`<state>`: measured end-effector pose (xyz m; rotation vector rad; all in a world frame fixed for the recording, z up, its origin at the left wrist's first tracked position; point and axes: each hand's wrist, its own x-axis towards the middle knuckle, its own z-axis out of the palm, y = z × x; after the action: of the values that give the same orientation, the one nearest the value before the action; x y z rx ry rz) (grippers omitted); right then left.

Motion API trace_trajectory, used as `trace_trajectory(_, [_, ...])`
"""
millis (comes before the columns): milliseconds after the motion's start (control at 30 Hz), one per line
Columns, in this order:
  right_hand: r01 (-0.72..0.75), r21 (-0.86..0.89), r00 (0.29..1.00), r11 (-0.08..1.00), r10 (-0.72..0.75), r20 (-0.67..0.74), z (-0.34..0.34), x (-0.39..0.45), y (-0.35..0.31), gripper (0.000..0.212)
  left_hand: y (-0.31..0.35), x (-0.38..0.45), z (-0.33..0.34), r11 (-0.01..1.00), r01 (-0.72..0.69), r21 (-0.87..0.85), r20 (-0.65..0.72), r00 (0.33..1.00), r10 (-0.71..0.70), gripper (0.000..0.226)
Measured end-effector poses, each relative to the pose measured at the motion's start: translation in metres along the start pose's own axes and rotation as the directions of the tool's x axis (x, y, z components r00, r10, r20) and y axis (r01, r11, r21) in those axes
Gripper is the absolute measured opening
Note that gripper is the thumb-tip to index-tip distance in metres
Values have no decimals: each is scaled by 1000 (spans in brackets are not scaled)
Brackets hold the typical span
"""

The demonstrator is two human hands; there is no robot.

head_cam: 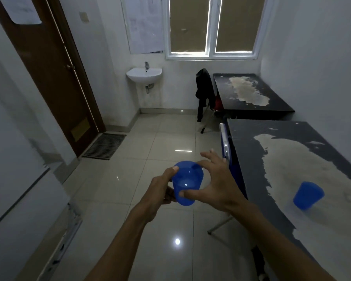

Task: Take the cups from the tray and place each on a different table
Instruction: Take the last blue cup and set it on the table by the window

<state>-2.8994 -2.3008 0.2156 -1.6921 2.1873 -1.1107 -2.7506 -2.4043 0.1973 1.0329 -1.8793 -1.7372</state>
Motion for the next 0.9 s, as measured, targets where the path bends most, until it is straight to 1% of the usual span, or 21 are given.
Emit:
trace_trajectory(167, [-29,-27,999,999,28,-15,4,87,40,79,14,101,-7,1000,10,-7,27,1000,-10,55])
trace_trajectory(233, [-41,-32,999,999,40,-25,10,124,56,82,19,143,-14,1000,6,1,42,999,-6,52])
trace_trajectory(333, [-66,-24,996,998,65,-55,18,181,79,89,30,206,-28,1000,3,0,58,998,-3,56])
trace_trajectory(500, [-102,-6,991,995,101,-85,34,274,107,87,50,302,-56,1000,15,8,103,995,-16,54])
trace_trajectory(633, [-119,-18,989,993,117,-89,40,342,125,94,66,373,-76,1000,25,-14,118,993,-23,49])
trace_trajectory(800, [-124,-38,989,992,120,-88,51,425,153,92,76,458,-96,1000,11,-19,121,993,-8,49])
trace_trajectory(900, [-119,-43,989,992,114,-90,60,480,178,85,82,516,-107,1000,7,-13,117,993,-5,49])
